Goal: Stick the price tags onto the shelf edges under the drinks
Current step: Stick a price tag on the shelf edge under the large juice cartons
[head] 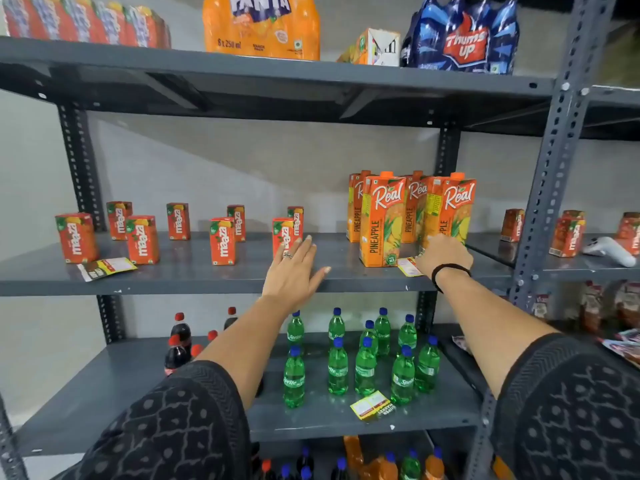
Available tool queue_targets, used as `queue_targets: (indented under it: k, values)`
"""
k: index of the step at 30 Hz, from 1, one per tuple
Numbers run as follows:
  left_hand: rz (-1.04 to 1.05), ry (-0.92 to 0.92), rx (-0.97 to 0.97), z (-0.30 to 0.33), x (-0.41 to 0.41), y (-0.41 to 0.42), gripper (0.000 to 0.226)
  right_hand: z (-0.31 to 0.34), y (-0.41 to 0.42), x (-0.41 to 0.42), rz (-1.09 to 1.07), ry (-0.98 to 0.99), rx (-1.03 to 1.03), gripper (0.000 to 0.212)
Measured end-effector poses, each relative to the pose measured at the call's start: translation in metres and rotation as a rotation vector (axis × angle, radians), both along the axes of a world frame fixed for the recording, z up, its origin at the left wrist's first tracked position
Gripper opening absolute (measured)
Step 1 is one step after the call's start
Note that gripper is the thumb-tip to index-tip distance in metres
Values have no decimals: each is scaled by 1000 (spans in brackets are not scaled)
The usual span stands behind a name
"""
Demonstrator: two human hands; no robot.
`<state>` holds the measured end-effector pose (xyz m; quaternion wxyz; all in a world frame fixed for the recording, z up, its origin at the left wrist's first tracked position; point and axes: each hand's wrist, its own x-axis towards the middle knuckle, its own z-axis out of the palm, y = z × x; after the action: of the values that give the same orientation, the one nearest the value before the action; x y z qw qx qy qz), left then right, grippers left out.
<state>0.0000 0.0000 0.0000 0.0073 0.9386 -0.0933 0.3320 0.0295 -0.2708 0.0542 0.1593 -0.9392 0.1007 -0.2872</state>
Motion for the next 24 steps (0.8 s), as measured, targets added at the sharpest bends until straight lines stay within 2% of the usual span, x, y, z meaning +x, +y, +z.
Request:
queue_targets:
  k: [5, 8, 13, 18, 24]
  values:
    - [-3, 112, 31, -16, 21, -22, 77, -14, -12, 11, 3, 57, -31, 34]
    - [35, 135, 60, -27, 29, -21, 77, -19, -14, 23, 18, 61, 28, 41]
    - [16, 130, 55, -27, 31, -20, 71, -22, -21, 39, 26, 64, 313, 39]
    - [29, 110, 53, -28, 32, -20, 72, -16, -34, 49, 72, 100, 624, 47]
    - [41, 95, 60, -30, 33, -21, 71, -12, -56, 58, 211, 63, 796, 30]
